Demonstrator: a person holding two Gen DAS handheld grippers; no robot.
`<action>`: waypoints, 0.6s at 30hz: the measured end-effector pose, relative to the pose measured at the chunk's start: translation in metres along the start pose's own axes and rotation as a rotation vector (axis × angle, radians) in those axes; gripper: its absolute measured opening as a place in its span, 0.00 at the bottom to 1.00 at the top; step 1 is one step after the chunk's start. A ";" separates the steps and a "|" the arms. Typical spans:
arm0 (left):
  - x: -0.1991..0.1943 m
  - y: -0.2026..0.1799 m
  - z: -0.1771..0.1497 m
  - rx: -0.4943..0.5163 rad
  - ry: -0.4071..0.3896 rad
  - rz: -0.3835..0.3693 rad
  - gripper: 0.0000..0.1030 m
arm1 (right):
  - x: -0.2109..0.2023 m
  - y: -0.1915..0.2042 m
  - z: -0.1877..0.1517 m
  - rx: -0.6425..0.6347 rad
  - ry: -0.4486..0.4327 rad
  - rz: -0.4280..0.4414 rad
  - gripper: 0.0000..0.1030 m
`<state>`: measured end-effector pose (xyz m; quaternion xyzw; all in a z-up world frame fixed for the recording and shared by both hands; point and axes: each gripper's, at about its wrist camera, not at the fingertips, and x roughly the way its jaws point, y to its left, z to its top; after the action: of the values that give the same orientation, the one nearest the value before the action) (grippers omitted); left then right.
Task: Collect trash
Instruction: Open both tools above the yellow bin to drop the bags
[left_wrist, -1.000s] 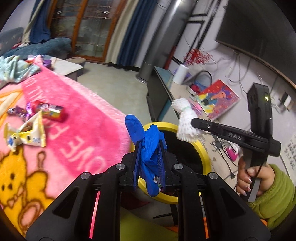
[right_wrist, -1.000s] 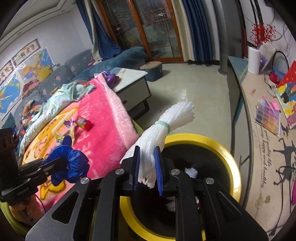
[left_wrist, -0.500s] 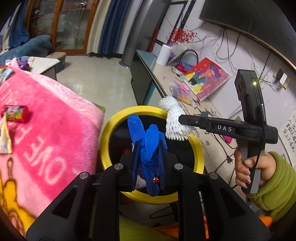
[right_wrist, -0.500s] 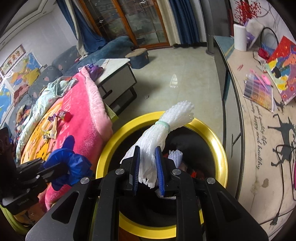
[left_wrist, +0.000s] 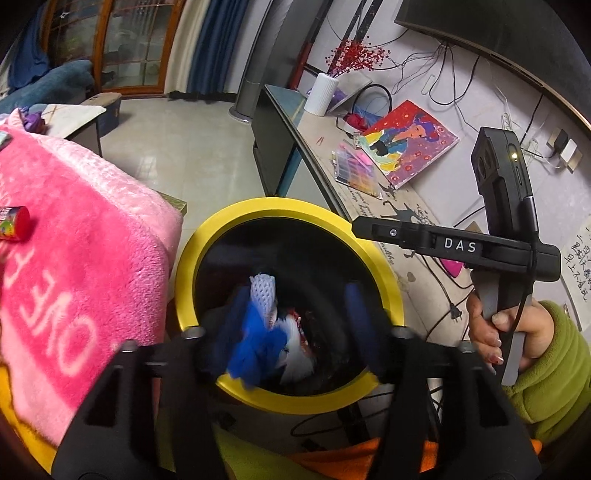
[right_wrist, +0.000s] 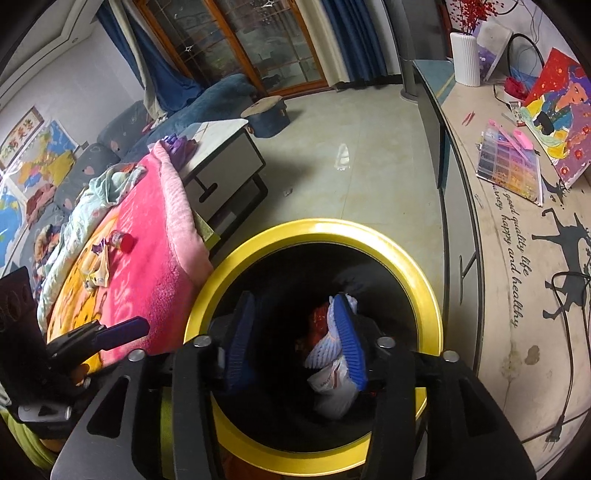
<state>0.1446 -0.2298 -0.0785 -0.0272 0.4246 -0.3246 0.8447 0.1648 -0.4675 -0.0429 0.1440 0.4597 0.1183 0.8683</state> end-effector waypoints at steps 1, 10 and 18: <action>0.001 -0.001 -0.001 0.005 -0.002 0.007 0.53 | -0.001 0.001 0.001 -0.004 -0.005 -0.001 0.46; -0.018 0.010 -0.002 -0.037 -0.060 0.041 0.87 | -0.007 0.012 0.006 -0.020 -0.034 0.004 0.58; -0.050 0.025 0.001 -0.071 -0.166 0.128 0.89 | -0.014 0.035 0.009 -0.064 -0.075 0.016 0.63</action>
<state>0.1374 -0.1822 -0.0509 -0.0567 0.3652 -0.2516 0.8945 0.1624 -0.4410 -0.0148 0.1240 0.4215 0.1345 0.8882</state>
